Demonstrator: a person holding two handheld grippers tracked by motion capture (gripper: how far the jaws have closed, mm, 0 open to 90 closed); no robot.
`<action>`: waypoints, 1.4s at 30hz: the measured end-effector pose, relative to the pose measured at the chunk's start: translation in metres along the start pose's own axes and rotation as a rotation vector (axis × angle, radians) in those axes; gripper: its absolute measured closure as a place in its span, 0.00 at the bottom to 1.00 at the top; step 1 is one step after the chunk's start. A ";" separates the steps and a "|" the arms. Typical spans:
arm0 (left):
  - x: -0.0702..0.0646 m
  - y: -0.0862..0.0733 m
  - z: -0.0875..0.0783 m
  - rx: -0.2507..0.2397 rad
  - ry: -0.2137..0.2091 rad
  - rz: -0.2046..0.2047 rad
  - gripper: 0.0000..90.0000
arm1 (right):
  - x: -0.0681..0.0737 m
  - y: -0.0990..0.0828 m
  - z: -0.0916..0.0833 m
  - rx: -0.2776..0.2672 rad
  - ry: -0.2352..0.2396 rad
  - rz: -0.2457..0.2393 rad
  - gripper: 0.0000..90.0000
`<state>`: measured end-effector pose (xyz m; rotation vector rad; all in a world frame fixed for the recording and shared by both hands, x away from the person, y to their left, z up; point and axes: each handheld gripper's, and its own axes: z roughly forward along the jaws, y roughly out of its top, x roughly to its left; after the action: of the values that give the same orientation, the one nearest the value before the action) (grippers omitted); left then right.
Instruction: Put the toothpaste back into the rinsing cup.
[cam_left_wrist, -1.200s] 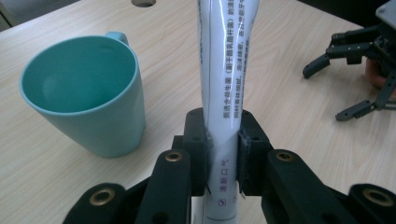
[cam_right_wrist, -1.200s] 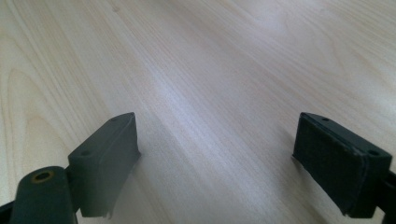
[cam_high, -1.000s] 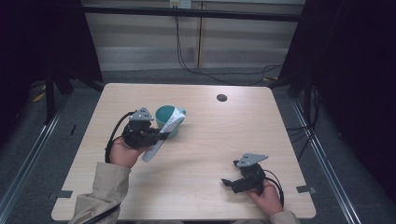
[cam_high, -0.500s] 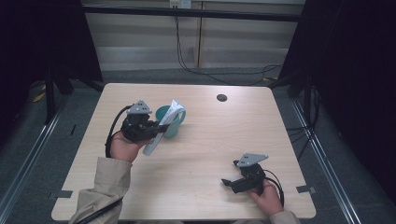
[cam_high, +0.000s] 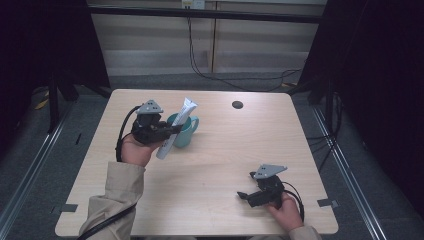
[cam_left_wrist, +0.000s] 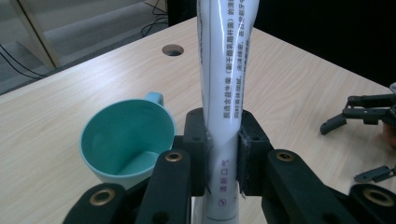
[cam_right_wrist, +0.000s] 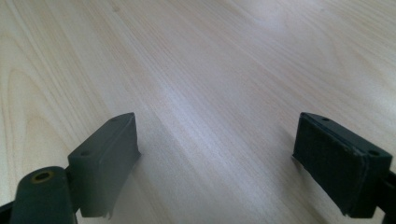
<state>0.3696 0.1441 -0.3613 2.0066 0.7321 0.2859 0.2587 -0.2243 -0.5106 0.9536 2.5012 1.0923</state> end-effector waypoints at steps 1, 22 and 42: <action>0.000 0.001 0.000 -0.003 -0.002 -0.003 0.86 | 0.000 0.000 0.000 0.000 0.000 0.000 0.14; 0.008 0.025 0.008 -0.041 0.040 -0.014 0.86 | 0.000 0.000 0.000 0.000 0.000 0.000 0.14; 0.019 0.039 0.025 -0.077 0.077 -0.047 0.86 | 0.000 0.000 0.000 -0.002 -0.001 0.001 0.14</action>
<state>0.4115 0.1233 -0.3428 1.9112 0.8042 0.3601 0.2587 -0.2242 -0.5106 0.9540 2.4986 1.0942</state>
